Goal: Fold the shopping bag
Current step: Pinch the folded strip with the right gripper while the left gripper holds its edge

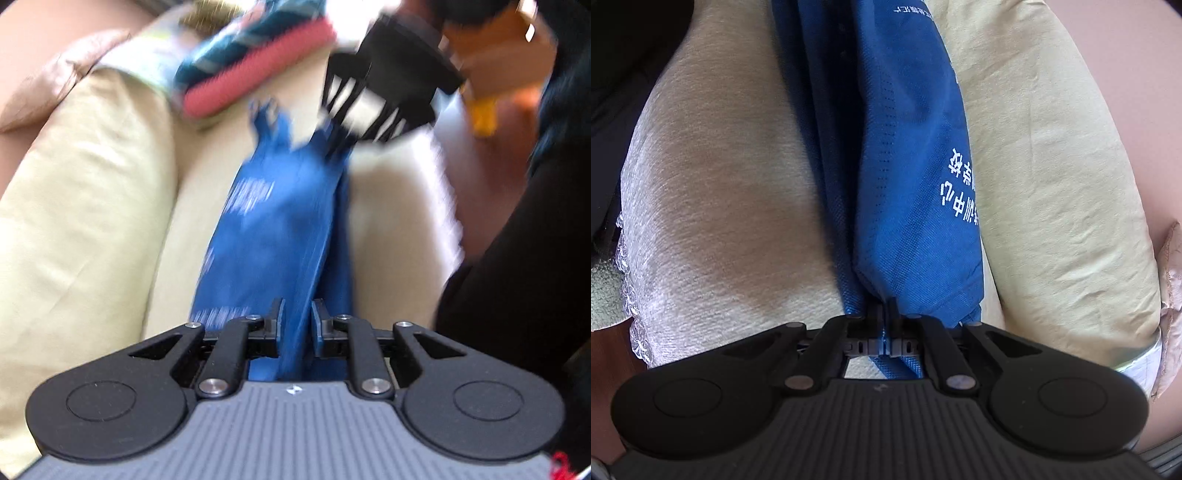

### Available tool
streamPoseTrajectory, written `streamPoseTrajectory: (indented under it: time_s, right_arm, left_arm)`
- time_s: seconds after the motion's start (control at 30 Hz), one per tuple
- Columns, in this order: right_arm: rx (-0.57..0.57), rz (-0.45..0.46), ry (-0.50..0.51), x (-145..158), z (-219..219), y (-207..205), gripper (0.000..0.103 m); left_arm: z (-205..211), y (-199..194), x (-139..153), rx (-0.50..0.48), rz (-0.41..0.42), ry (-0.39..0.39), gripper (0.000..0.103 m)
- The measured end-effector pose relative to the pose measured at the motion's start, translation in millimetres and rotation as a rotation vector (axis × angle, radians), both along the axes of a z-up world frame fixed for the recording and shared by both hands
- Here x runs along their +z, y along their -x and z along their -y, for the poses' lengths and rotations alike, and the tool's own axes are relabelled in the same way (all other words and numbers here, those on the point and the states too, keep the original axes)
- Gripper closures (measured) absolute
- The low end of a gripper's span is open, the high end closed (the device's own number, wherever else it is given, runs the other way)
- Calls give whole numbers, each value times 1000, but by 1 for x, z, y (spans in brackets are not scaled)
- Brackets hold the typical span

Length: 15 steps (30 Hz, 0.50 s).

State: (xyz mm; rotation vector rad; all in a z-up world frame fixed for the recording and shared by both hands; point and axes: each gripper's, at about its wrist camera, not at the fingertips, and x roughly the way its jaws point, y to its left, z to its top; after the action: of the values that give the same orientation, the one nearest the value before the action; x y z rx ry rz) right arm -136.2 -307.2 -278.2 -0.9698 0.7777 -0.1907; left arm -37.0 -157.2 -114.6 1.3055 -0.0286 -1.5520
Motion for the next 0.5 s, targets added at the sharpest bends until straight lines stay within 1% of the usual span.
streamPoseTrajectory:
  time_s: [0.1, 0.13, 0.2, 0.23, 0.3, 0.37, 0.4, 0.43, 0.47, 0.5]
  right_arm:
    - [-1, -2, 4, 2, -1, 4, 99]
    - [0, -2, 6, 1, -2, 4, 99]
    - [-2, 2, 4, 1, -2, 5, 99]
    - [-5, 5, 3, 1, -2, 5, 99]
    - [-10, 11, 0, 1, -2, 6, 99]
    - [-17, 16, -2, 1, -2, 6, 99]
    - [-19, 18, -5, 1, -1, 5, 99]
    - [-24, 24, -13, 2, 0, 5, 99]
    - [-33, 34, -32, 4, 1, 6, 99]
    - [-56, 57, -76, 9, 4, 8, 99]
  left_arm:
    - [9, 5, -2, 23, 51, 24, 79]
    - [15, 8, -6, 35, 46, 30, 81]
    - [28, 13, -17, 59, 29, 41, 81]
    - [34, 14, -28, 68, 28, 35, 81]
    - [48, 14, -51, 85, 28, 21, 88]
    - [61, 10, -71, 111, 9, -25, 96]
    - [62, 7, -79, 114, 14, -42, 96]
    - [60, 5, -83, 103, 19, -44, 103]
    - [57, 4, -84, 93, 18, -43, 103]
    - [56, 3, -83, 92, 12, -47, 103]
